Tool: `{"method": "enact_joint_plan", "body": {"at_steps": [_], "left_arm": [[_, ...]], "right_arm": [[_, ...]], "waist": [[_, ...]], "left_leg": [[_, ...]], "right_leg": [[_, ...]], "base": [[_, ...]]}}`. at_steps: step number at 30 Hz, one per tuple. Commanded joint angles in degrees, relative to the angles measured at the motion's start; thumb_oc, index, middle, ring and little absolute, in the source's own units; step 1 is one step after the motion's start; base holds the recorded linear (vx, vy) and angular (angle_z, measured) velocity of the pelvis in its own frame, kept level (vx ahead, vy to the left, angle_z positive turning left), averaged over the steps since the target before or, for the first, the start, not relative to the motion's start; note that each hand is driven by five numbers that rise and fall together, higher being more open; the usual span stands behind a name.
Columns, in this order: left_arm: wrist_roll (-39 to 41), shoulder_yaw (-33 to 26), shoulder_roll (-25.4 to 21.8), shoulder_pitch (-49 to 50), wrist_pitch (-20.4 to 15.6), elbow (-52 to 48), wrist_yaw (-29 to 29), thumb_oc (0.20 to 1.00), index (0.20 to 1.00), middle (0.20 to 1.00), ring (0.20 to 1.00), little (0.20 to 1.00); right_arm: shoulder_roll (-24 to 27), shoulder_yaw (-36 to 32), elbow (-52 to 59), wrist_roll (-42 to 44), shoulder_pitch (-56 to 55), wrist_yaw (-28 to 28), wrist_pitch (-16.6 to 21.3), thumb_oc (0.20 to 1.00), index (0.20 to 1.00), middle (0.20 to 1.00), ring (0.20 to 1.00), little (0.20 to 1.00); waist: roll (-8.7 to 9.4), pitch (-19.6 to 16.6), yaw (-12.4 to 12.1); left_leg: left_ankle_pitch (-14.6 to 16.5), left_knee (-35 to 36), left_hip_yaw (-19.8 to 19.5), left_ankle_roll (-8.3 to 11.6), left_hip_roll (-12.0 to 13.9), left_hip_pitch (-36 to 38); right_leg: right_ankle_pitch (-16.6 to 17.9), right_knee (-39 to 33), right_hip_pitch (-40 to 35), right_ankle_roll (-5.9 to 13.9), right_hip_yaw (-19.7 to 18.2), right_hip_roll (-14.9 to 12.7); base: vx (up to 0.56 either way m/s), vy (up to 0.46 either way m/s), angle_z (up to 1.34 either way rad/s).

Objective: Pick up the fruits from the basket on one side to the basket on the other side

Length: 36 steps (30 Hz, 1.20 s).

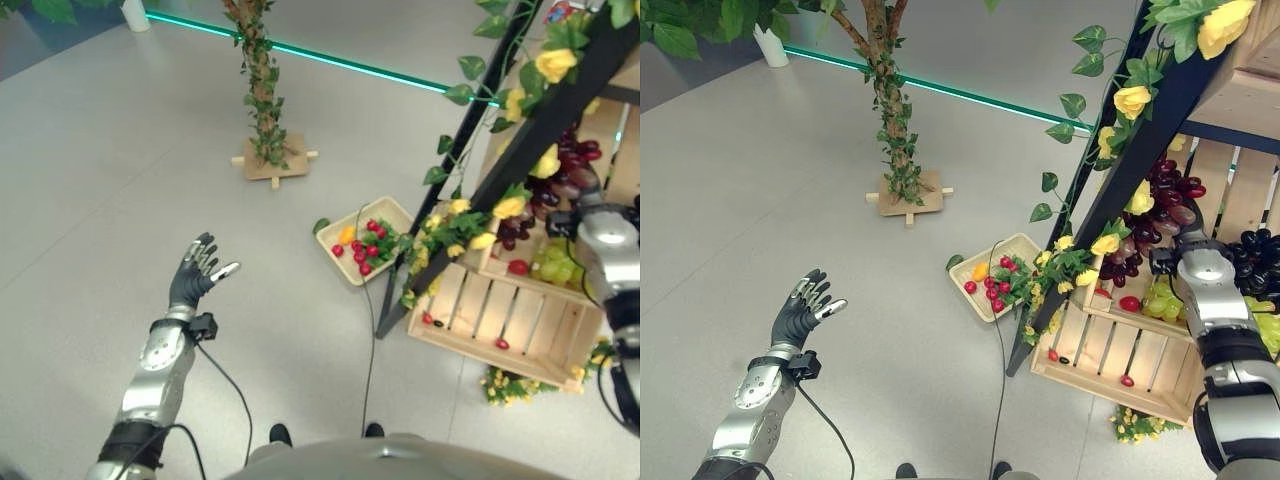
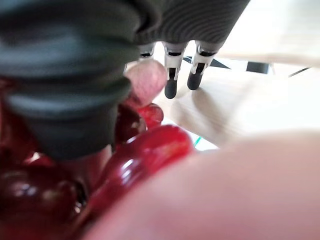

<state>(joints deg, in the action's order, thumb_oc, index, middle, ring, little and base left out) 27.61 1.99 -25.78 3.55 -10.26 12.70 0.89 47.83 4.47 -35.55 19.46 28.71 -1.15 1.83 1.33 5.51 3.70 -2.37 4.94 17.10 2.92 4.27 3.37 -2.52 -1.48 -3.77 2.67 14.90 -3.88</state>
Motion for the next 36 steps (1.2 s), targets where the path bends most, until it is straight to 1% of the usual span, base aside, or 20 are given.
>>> {"method": "enact_joint_plan", "body": {"at_steps": [1,4,7,10,14,15,16,17,18,19,20,21,22,23,24,27,32,34,35,36], "left_arm": [[-3.7,-4.2,-0.8,-0.8,-1.5,-2.3,-1.1,1.000,1.000,1.000,1.000,1.000],[-4.1,-4.8,-0.2,-0.8,-1.6,-2.4,-2.0,1.000,1.000,1.000,1.000,1.000],[-4.3,-4.6,0.1,-0.9,-1.7,-2.6,-2.4,1.000,1.000,1.000,1.000,1.000],[-4.6,-5.0,0.1,-0.9,-1.8,-2.6,-3.2,1.000,1.000,1.000,1.000,1.000],[-4.6,-4.8,0.1,-1.1,-1.9,-2.6,-3.3,1.000,1.000,1.000,1.000,1.000],[-4.7,-4.9,-0.1,-0.9,-1.9,-2.6,-3.7,1.000,1.000,1.000,1.000,1.000],[-4.7,-4.9,0.0,-1.0,-1.9,-2.6,-3.7,1.000,1.000,1.000,1.000,1.000],[-5.0,-4.9,-0.4,-0.9,-2.0,-2.6,-4.1,1.000,1.000,1.000,1.000,1.000],[-5.0,-4.9,-0.3,-0.9,-2.0,-2.6,-4.1,1.000,1.000,1.000,1.000,1.000],[-5.4,-4.9,-0.7,-0.8,-2.2,-2.3,-4.1,1.000,1.000,1.000,1.000,1.000],[-5.3,-4.8,-0.6,-0.8,-2.2,-2.2,-4.3,1.000,1.000,1.000,1.000,1.000],[-5.3,-4.8,-0.6,-0.9,-2.2,-2.2,-4.3,1.000,1.000,1.000,1.000,1.000],[-5.6,-4.9,-0.8,-0.4,-2.2,-2.5,-4.8,1.000,1.000,1.000,1.000,1.000],[-5.6,-4.9,-0.8,-0.4,-2.1,-2.5,-4.8,1.000,1.000,1.000,1.000,1.000],[-5.5,-5.1,-0.7,0.1,-2.1,-2.6,-5.0,1.000,1.000,1.000,1.000,1.000],[-5.5,-5.3,-1.0,0.5,-2.0,-2.7,-5.3,1.000,1.000,1.000,1.000,1.000],[-5.4,-6.4,-0.7,0.7,-2.0,-2.8,-5.1,1.000,1.000,1.000,1.000,1.000],[-5.3,-7.1,0.2,0.7,-2.4,-2.6,-4.6,1.000,1.000,1.000,1.000,1.000],[-5.3,-7.0,0.1,0.6,-2.4,-2.7,-4.6,1.000,1.000,1.000,1.000,1.000],[-5.3,-7.3,0.5,0.4,-2.7,-2.5,-4.3,1.000,1.000,1.000,1.000,1.000]], "right_arm": [[1.9,0.3,1.4,-7.7,-1.0,2.0,-1.4,1.000,1.000,1.000,1.000,1.000],[6.2,-3.9,7.0,-17.2,-6.5,2.8,-2.1,1.000,1.000,1.000,1.000,1.000],[7.0,-7.0,7.1,-18.9,-9.5,2.9,-2.2,1.000,1.000,1.000,1.000,1.000],[10.9,-10.7,7.7,-25.3,-12.6,2.6,-1.8,1.000,1.000,1.000,1.000,1.000],[13.0,-12.8,5.8,-26.5,-13.2,1.7,-1.6,1.000,1.000,1.000,1.000,1.000],[16.4,-13.1,5.6,-29.9,-13.3,1.6,-1.0,1.000,1.000,1.000,1.000,1.000],[16.5,-13.1,5.6,-30.0,-13.2,1.6,-1.0,1.000,1.000,1.000,1.000,1.000],[20.1,-12.5,6.5,-33.3,-13.7,3.1,0.0,1.000,1.000,1.000,1.000,1.000],[20.2,-12.5,6.4,-33.3,-13.7,3.1,0.0,1.000,1.000,1.000,1.000,1.000],[23.9,-13.2,6.5,-32.4,-13.6,3.9,0.4,1.000,1.000,1.000,1.000,1.000],[25.3,-13.3,6.6,-32.1,-13.7,4.4,1.0,1.000,1.000,1.000,1.000,1.000],[25.4,-13.3,6.6,-32.1,-13.7,4.4,1.0,1.000,1.000,1.000,1.000,1.000],[29.2,-13.5,8.1,-32.3,-14.4,7.0,1.4,1.000,1.000,1.000,1.000,1.000],[29.3,-13.6,8.2,-32.3,-14.5,7.1,1.4,1.000,1.000,1.000,1.000,1.000],[32.2,-14.7,8.6,-32.2,-15.8,8.3,1.4,1.000,1.000,1.000,1.000,1.000],[35.1,-17.0,7.7,-32.4,-17.1,8.6,0.9,1.000,1.000,1.000,1.000,1.000],[33.0,-21.5,9.6,-31.8,-19.7,7.6,0.9,1.000,1.000,1.000,1.000,1.000],[25.4,-27.4,14.3,-23.4,-23.7,5.5,2.7,1.000,1.000,1.000,1.000,1.000],[25.2,-28.0,14.5,-23.4,-24.2,5.5,2.7,1.000,1.000,1.000,1.000,1.000],[19.0,-30.3,17.2,-16.1,-26.1,4.9,4.8,1.000,1.000,1.000,1.000,1.000]], "waist": [[1.64,0.2,-0.5],[1.74,0.4,-0.3],[1.76,0.4,-0.5],[1.93,0.5,-0.6],[2.05,0.4,-0.8],[2.14,0.5,-0.8],[2.11,0.5,-0.8],[2.19,0.6,-0.7],[2.16,0.6,-0.7],[2.34,0.4,-0.5],[2.40,0.5,-0.5],[2.38,0.5,-0.6],[2.66,0.4,-0.3],[2.60,0.4,-0.3],[2.73,0.3,0.0],[2.85,0.1,0.2],[2.84,-0.4,0.5],[2.65,-0.4,0.9],[2.79,-0.4,0.8],[2.51,-0.3,1.0]], "left_leg": [[5.0,-3.6,0.6,-0.32,-1.1,1.2],[5.1,-3.6,0.4,-0.40,-1.1,1.2],[5.2,-3.6,0.2,-0.45,-1.2,1.2],[5.3,-3.6,-0.2,-0.41,-1.1,1.2],[5.4,-3.5,-0.5,-0.38,-1.2,1.3],[5.7,-3.5,-0.6,-0.30,-1.2,1.6],[5.4,-3.5,-0.5,-0.35,-1.2,1.4],[5.7,-3.5,-0.5,-0.27,-1.2,1.7],[5.5,-3.6,-0.5,-0.32,-1.2,1.5],[5.7,-3.6,-0.5,-0.21,-1.2,1.8],[5.7,-3.6,-0.5,-0.17,-1.2,1.8],[5.4,-3.6,-0.5,-0.22,-1.2,1.6],[5.3,-3.6,-0.3,-0.10,-1.2,1.5],[5.3,-3.6,-0.3,-0.10,-1.2,1.4],[5.6,-3.7,-0.2,0.05,-1.1,1.7],[5.6,-3.6,-0.1,0.14,-1.1,1.9],[5.3,-3.4,0.0,0.01,-1.1,1.6],[5.6,-3.2,-0.2,-0.07,-1.0,2.1],[5.3,-3.3,-0.1,-0.13,-1.1,1.8],[5.6,-3.1,-0.2,-0.10,-1.1,2.1]], "right_leg": [[-1.3,5.0,1.4,3.05,1.5,-1.3],[-1.4,5.1,1.2,3.18,1.9,-1.4],[-1.5,5.0,1.1,3.27,2.2,-1.4],[-1.7,5.1,0.9,3.40,2.6,-1.5],[-1.7,5.0,0.8,3.49,2.8,-1.6],[-2.0,5.1,0.5,3.60,2.8,-1.6],[-1.7,5.0,0.7,3.53,2.8,-1.6],[-2.0,5.1,0.5,3.65,2.8,-1.5],[-1.7,5.1,0.7,3.57,2.8,-1.6],[-2.0,5.1,0.4,3.65,2.8,-1.5],[-2.0,5.1,0.5,3.63,2.7,-1.5],[-1.7,5.1,0.6,3.56,2.7,-1.5],[-1.6,5.1,0.8,3.57,2.7,-1.5],[-1.6,5.0,0.8,3.57,2.7,-1.5],[-1.9,5.2,0.6,3.68,2.7,-1.4],[-1.8,5.2,0.5,3.72,2.5,-1.3],[-1.4,4.9,0.7,3.68,2.4,-1.2],[-1.7,5.0,0.4,3.78,2.4,-1.2],[-1.5,4.9,0.6,3.70,2.4,-1.2],[-1.8,4.9,0.4,3.78,2.4,-1.2]], "base": [[0.00,0.000,0.00],[0.00,-0.009,0.04],[0.01,-0.006,0.05],[0.00,-0.003,0.02],[0.02,-0.007,0.11],[0.00,0.000,0.00],[0.00,0.000,0.00],[0.00,0.000,0.00],[0.00,0.000,0.00],[0.00,0.000,0.00],[0.00,0.000,0.00],[0.00,0.000,0.00],[0.00,0.000,0.00],[0.00,0.000,0.00],[0.00,0.000,0.00],[0.00,0.000,0.00],[0.00,0.000,0.00],[0.00,0.000,0.00],[0.00,0.000,0.00],[0.00,0.000,0.00]]}}
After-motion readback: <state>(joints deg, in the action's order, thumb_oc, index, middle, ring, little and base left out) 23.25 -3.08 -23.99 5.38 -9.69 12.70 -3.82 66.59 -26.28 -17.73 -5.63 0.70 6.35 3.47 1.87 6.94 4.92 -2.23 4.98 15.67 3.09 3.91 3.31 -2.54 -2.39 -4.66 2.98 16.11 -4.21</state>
